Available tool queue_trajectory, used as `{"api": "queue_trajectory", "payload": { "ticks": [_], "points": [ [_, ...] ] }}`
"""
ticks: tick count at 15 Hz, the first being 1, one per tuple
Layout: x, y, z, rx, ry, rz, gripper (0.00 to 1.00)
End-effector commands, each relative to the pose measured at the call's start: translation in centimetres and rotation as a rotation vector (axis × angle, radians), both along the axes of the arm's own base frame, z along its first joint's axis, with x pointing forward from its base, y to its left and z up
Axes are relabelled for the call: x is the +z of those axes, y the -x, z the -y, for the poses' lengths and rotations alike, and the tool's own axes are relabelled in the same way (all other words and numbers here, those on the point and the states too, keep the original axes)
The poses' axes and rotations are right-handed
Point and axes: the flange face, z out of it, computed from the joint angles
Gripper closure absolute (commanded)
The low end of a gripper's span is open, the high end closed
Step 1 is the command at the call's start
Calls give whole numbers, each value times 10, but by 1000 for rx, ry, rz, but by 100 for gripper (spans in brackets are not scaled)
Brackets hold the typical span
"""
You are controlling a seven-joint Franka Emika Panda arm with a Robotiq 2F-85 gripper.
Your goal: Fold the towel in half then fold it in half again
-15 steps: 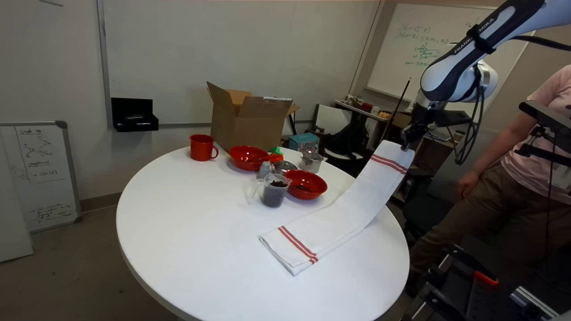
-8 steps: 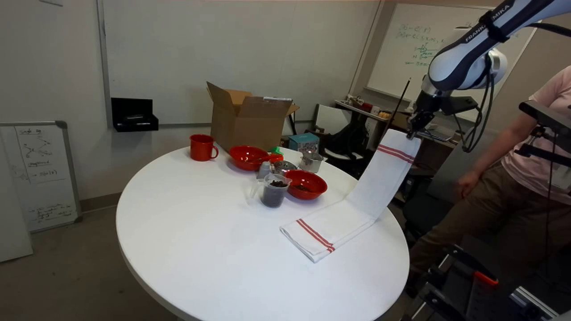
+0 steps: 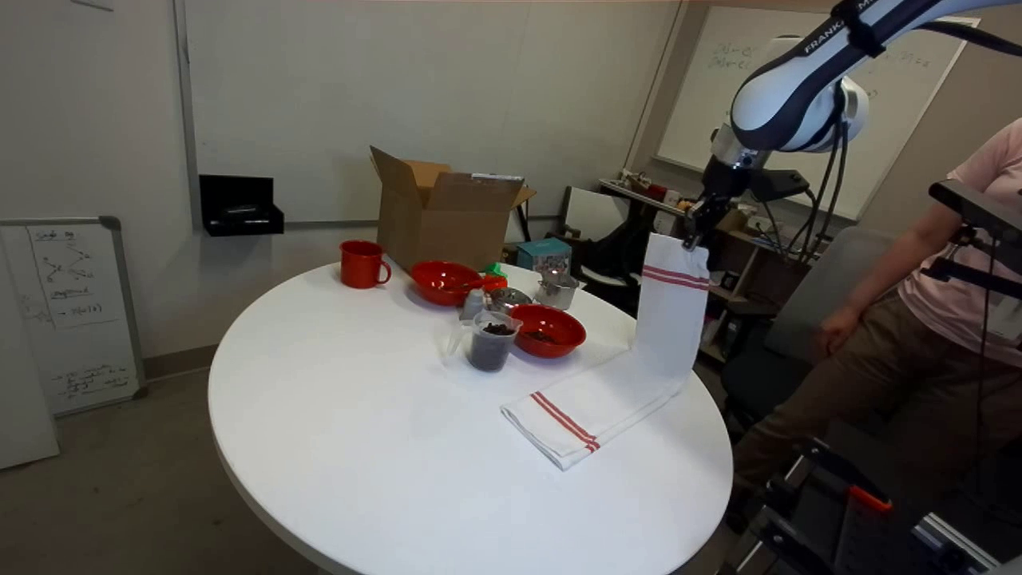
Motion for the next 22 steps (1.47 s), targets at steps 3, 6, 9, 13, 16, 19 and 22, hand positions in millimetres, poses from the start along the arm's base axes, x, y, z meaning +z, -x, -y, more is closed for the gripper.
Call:
{"api": "queue_trajectory", "payload": {
  "ticks": [3,6,9,13,16,19,22],
  "points": [
    [6,8,-42,61,-75,14,99],
    [5,22,-61,76,-103,11,99],
    [1,30,-78,112,-142,4,99],
    [-5,27,-72,88,-139,5,96],
    [-4,28,-78,91,-134,1,99],
    [-13,25,-104,128,-131,-21,99],
    [-27,25,-133,165,-151,-40,99]
  ]
}}
